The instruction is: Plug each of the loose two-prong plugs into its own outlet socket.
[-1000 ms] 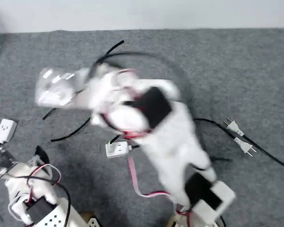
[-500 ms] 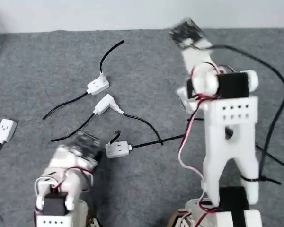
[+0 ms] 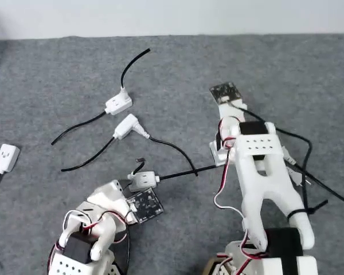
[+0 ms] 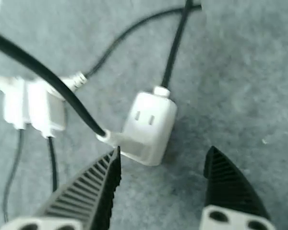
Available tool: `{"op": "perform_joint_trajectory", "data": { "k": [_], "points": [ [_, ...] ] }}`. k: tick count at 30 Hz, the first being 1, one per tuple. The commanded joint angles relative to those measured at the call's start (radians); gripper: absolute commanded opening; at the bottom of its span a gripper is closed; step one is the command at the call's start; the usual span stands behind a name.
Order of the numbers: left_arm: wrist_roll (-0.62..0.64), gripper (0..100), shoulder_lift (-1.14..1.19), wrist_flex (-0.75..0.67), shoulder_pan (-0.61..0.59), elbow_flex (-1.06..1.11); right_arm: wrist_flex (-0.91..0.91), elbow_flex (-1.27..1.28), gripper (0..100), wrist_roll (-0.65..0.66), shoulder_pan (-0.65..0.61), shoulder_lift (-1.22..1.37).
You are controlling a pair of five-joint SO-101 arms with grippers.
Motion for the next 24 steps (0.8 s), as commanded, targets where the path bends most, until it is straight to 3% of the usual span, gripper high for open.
{"op": "perform_joint_trajectory", "data": {
  "k": [1,5,11,16,20,24],
  "points": [
    [-0.126,27,-0.012,-0.035,0.002,-0.027,-0.081,0.021,31.8,-0.006,-0.004,-0.033],
    [-0.172,27,-0.012,-0.038,0.002,-0.027,-0.13,0.058,31.8,-0.005,-0.016,-0.033],
    [-0.095,27,-0.012,-0.044,-0.081,-0.127,-0.156,0.078,31.8,0.035,-0.021,-0.033],
    [-0.011,27,-0.011,0.172,-0.12,-0.409,-0.186,0.095,31.8,0.035,-0.021,-0.033],
    [-0.011,27,-0.011,0.313,-0.077,-0.487,-0.189,0.1,31.8,0.035,-0.021,-0.033],
    [-0.009,27,0.06,0.269,-0.063,-0.506,-0.186,0.1,31.8,0.035,-0.021,-0.033]
  ]
}}
